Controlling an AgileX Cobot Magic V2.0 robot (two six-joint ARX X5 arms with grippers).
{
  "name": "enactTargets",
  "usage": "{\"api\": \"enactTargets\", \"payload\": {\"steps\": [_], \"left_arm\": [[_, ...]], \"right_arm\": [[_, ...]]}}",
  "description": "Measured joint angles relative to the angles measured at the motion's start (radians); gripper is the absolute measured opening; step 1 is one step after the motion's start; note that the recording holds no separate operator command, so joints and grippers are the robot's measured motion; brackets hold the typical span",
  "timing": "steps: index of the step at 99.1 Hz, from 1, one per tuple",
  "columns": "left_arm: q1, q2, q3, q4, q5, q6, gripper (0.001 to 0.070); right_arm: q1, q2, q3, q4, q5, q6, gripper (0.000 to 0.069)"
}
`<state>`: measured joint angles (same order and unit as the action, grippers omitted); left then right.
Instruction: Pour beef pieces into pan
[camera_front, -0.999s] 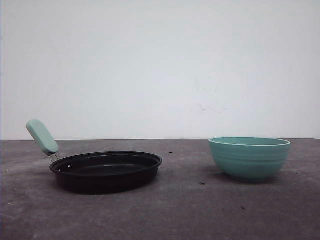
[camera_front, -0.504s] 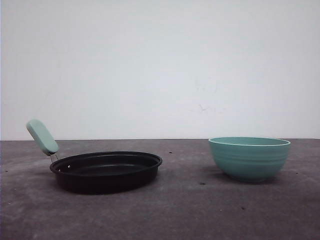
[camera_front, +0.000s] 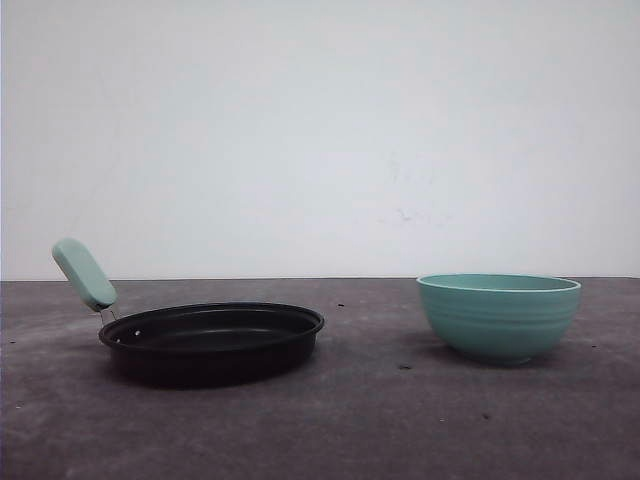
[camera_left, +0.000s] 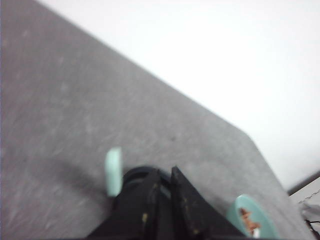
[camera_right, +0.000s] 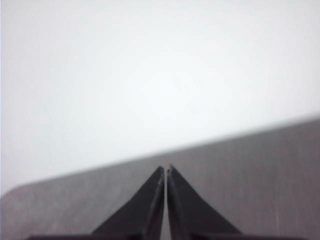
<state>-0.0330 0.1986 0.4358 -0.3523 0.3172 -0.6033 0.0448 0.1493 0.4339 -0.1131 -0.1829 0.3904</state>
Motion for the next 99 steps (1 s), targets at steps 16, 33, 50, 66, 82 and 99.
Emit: {"api": "enactTargets", "payload": {"steps": [16,33,50,66,82,99], "left_arm": [[0.0,0.225,0.289,-0.074,0.033,0.106,0.0013],[-0.002,0.425,0.608,-0.127,0.066,0.163,0.0013],[-0.007,0.573,0.868,-0.22,0.069,0.22,0.0013],[-0.031,0.643,0.976,-0.275,0.073,0.233,0.0026],[-0.051,0.647,0.975,-0.301,0.074,0.237,0.0306],[-0.051,0.645,0.975,-0.298,0.074,0.238,0.0539]], "right_arm": [[0.0,0.179,0.266,-0.142,-0.001,-0.07,0.0009],[0.0,0.35,0.52,-0.275,-0.021,-0.12,0.0009],[0.0,0.461,0.721,-0.394,-0.027,-0.159,0.0009],[0.002,0.502,0.794,-0.426,-0.026,-0.2,0.0024],[0.002,0.503,0.794,-0.433,-0.026,-0.208,0.0275],[0.002,0.503,0.794,-0.433,-0.026,-0.21,0.0552]]}}
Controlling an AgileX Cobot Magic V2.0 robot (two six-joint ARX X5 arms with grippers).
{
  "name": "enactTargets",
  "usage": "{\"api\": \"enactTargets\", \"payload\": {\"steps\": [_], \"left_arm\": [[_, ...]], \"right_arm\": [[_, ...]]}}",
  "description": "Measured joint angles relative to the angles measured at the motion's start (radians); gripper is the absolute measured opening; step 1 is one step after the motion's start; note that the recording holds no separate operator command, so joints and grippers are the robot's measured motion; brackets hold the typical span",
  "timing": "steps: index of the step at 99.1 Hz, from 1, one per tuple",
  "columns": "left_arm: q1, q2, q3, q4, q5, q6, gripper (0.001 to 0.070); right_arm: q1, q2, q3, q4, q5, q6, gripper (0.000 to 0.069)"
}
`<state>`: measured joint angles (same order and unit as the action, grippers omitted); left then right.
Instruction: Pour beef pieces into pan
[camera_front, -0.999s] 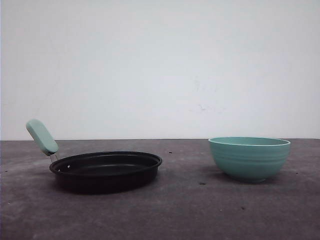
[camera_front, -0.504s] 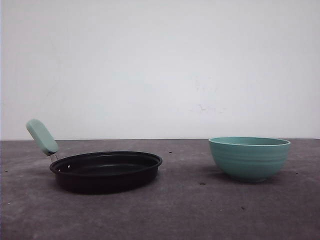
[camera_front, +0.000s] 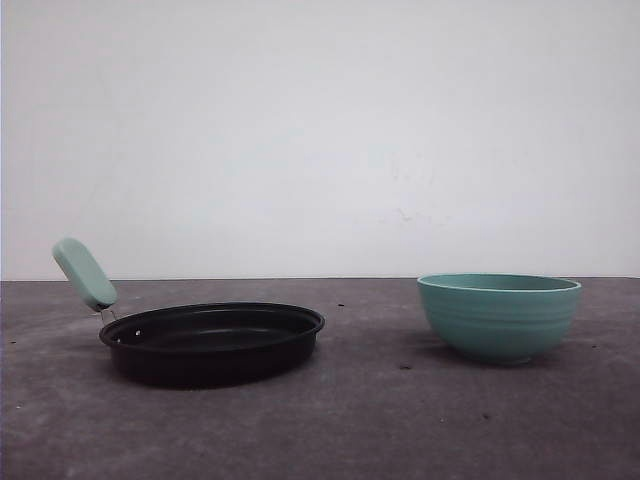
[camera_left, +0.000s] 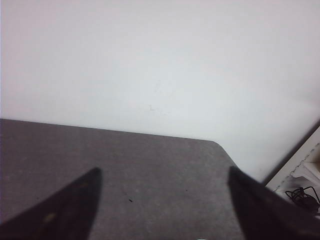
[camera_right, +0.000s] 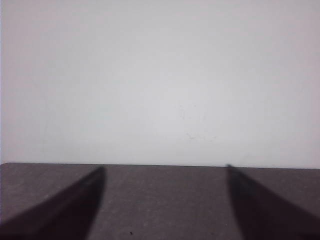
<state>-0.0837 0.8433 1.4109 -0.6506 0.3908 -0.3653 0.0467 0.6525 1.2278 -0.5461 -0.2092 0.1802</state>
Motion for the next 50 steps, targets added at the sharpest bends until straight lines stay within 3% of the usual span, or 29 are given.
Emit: {"api": "enactTargets", "payload": {"steps": [11,50], "left_arm": [[0.0,0.001,0.0,0.0,0.0,0.003,0.0557],[-0.011,0.014,-0.066,0.009,-0.005,0.006,0.0557]], "right_arm": [[0.0,0.0,0.0,0.0,0.0,0.0,0.0684],[0.0,0.0,0.0,-0.008,0.004,-0.002,0.0683]]}}
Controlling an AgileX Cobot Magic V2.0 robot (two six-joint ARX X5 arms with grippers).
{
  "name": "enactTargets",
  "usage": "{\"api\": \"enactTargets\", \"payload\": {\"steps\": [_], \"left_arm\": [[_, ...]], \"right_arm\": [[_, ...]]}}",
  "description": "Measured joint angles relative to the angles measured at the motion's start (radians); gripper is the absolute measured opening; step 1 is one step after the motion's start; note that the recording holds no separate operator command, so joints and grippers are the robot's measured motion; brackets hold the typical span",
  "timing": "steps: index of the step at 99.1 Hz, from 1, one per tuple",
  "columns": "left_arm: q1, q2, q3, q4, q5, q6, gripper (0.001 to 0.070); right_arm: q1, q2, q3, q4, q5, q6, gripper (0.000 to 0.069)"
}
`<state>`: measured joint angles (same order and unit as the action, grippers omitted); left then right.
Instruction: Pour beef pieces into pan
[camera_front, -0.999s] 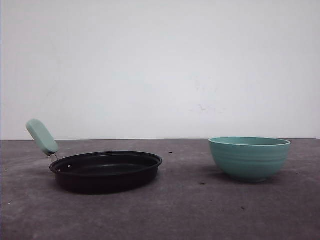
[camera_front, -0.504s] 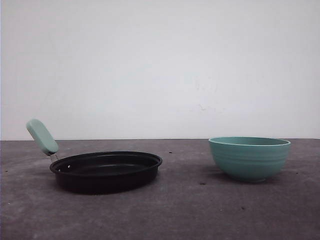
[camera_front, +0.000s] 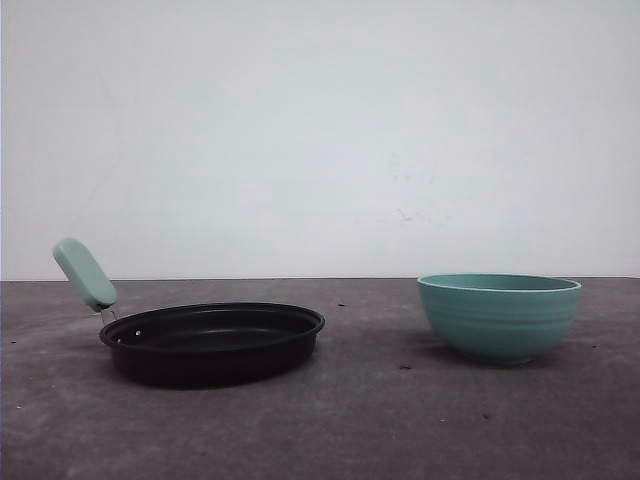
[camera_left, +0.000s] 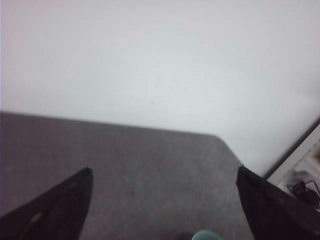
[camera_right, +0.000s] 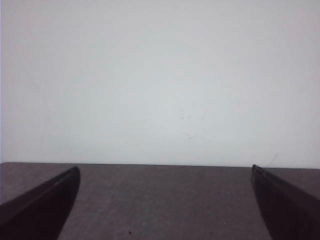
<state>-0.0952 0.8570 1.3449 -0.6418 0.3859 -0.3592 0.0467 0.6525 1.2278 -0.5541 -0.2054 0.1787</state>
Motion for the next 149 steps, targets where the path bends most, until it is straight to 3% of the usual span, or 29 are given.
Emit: {"api": "enactTargets", "payload": {"steps": [20,39,58,78,107,134,142,149], "left_arm": [[-0.008,-0.001,-0.279,0.126,-0.021,-0.035,0.0557],[-0.012,-0.029,-0.62,0.352,-0.02,-0.189,0.0572],[-0.014,0.03,-0.816,0.534,-0.008,-0.346,0.0637],[-0.023,0.192,-0.845,0.602,0.011,-0.379,0.0642],[-0.08,0.398,-0.845,0.83,0.011,-0.404,0.0641],[-0.108,0.539,-0.845,0.922,-0.027,-0.421,0.0634],[-0.113,0.563,-0.845,0.931,-0.039,-0.431,0.0594],[-0.116,0.576,-0.845,0.935,-0.043,-0.439,0.0494]], "right_arm": [[0.0,0.002,0.0,-0.048,0.026,-0.009,0.0683],[0.018,0.007,0.0,-0.088,0.061,-0.04,0.0683],[0.02,0.013,0.0,-0.097,0.072,-0.05,0.0683],[0.021,0.04,0.0,-0.119,0.071,-0.051,0.0683],[0.021,0.048,0.0,-0.13,0.071,-0.043,0.0683],[0.021,0.047,0.0,-0.236,0.072,-0.042,0.0683],[0.021,0.048,0.0,-0.249,0.074,-0.042,0.0683],[0.021,0.048,0.0,-0.249,0.074,-0.042,0.0683]]}}
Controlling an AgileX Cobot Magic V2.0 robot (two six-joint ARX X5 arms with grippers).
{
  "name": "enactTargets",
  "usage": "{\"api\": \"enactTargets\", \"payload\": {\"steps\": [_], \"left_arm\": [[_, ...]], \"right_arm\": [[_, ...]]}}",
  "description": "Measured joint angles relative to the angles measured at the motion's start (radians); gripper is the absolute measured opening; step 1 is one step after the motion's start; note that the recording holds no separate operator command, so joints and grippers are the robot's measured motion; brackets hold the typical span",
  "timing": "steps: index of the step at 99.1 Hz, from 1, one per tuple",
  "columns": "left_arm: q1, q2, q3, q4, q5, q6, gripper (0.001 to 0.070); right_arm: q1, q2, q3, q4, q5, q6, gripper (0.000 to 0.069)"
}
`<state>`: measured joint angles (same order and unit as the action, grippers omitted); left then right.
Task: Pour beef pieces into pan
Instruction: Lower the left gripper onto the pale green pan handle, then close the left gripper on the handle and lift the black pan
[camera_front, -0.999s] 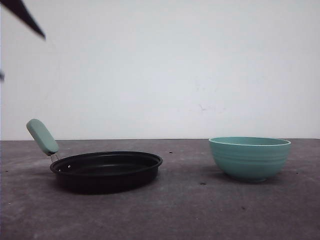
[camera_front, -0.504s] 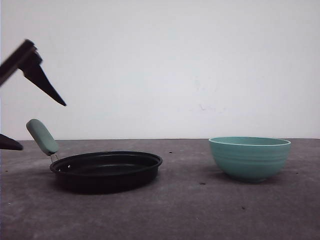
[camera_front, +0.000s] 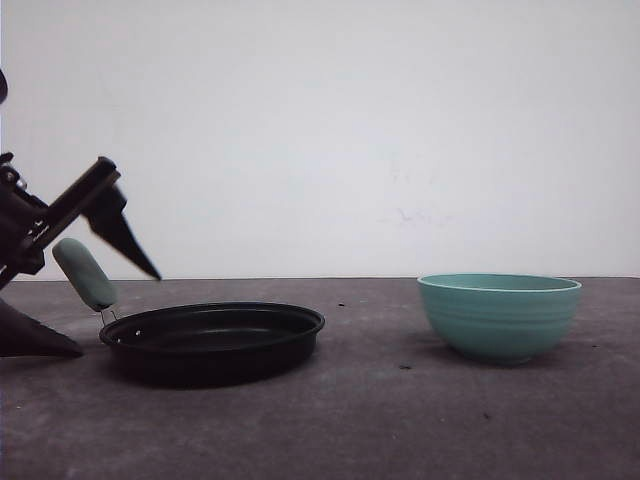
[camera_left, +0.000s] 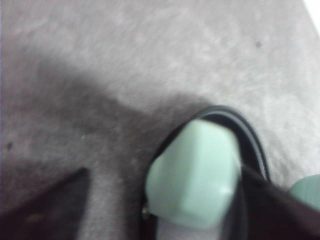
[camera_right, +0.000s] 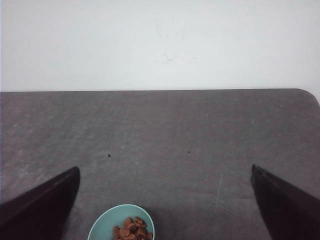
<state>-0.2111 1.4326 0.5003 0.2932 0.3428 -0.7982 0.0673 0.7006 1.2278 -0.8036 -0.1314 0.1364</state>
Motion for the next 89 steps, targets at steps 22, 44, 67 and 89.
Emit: {"api": "enactTargets", "payload": {"steps": [22,44,67,89], "left_arm": [[-0.002,0.001,0.0,0.055,-0.031,-0.003,0.0188],[-0.002,0.001,0.0,0.084,-0.035,-0.002,0.0059],[-0.004,-0.015,0.0,0.071,0.033,-0.001,0.0059],[-0.04,-0.182,0.0,0.065,0.1,0.0,0.0059]], "right_arm": [[0.0,0.0,0.0,-0.012,0.0,0.0,0.0683],[0.0,0.0,0.0,-0.043,0.0,0.0,0.0683],[0.0,0.018,0.0,-0.115,-0.002,0.021,0.0683],[0.0,0.164,-0.003,-0.182,-0.002,0.024,0.0664]]}}
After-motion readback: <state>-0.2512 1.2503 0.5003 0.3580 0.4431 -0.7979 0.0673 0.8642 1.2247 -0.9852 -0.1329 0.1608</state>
